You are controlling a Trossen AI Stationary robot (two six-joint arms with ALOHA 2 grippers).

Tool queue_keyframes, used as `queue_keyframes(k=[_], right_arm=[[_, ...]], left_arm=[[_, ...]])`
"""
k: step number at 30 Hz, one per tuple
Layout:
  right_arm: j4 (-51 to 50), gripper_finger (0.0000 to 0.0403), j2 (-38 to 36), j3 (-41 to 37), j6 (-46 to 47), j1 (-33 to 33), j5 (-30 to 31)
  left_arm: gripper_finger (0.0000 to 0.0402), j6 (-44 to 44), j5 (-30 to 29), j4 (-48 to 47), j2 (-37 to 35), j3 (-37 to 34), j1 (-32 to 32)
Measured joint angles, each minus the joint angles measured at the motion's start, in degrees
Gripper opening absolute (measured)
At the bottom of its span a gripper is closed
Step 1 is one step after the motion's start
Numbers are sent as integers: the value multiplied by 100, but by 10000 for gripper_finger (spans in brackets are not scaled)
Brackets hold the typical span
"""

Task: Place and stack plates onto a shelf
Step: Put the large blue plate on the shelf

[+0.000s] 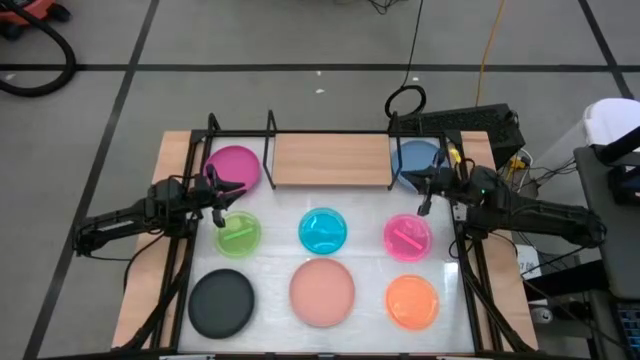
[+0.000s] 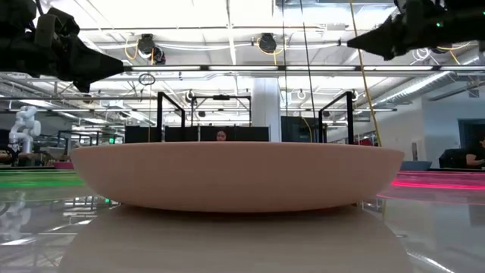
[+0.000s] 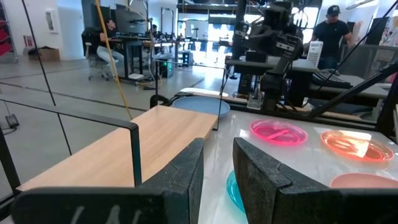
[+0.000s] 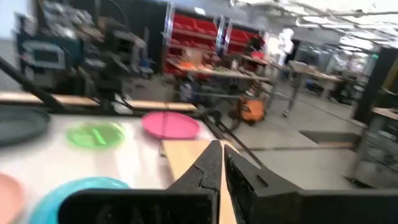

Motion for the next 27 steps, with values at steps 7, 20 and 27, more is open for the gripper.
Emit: queue_keyframes(k=[7, 20, 27], right_arm=[[-1810, 78, 836, 1394, 91, 2, 256], [-5042, 153, 1617, 2378, 844, 2, 526], [-5303, 152, 2395, 1992, 948, 2, 660]], left_arm=[[93, 2, 2, 17, 2, -1, 0], [93, 1, 2, -2, 2, -1, 0], [92, 1, 2, -4, 2, -1, 0]])
